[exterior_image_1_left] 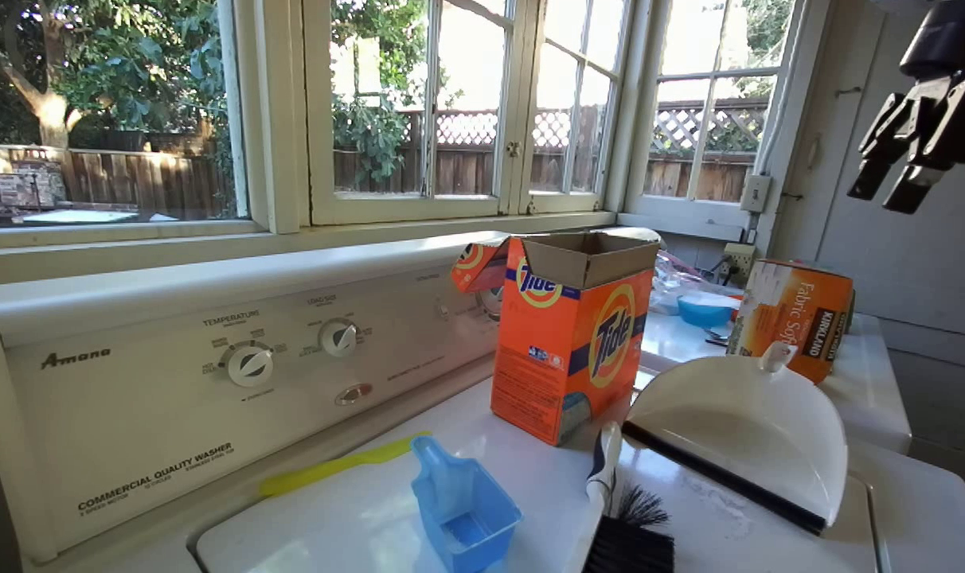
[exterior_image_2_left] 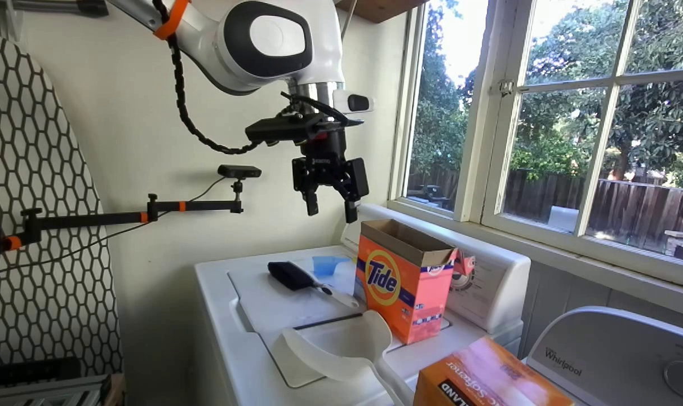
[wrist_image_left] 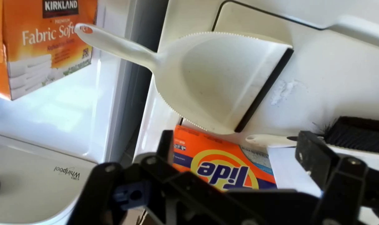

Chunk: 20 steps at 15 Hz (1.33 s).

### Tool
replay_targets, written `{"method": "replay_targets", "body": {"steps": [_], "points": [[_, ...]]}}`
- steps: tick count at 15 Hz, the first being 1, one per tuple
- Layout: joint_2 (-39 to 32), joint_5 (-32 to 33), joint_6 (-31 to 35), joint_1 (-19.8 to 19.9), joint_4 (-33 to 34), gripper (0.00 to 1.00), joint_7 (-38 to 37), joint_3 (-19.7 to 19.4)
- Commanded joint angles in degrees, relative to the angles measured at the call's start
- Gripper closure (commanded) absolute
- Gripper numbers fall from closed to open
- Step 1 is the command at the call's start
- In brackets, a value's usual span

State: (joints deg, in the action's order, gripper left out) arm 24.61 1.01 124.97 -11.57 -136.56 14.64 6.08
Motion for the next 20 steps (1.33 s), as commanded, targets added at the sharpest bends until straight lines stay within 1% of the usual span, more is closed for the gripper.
{"method": "replay_targets", "body": {"steps": [1,4,6,8,10,11,12,16,20], "points": [[-1.91,-1.28,8.01,-1.43,-0.07,0.0,-1.51,1.34],[-4.22,0.01,14.1,-1.14,0.53,0.0,-3.45,2.41],[-5.93,0.39,16.52,-0.33,1.14,0.0,-6.16,2.89],[-7.56,0.77,17.27,0.73,1.96,0.0,-10.07,3.34],[-9.24,2.08,15.76,2.13,3.54,0.0,-14.61,4.0],[-9.87,0.92,15.5,1.63,4.19,0.0,-14.2,3.62],[-7.82,0.51,16.18,1.03,2.23,0.0,-11.55,3.0],[-9.52,0.48,16.18,1.26,3.63,0.0,-12.78,3.09],[-11.6,10.29,19.38,5.76,4.68,0.0,-27.65,6.66]]}}
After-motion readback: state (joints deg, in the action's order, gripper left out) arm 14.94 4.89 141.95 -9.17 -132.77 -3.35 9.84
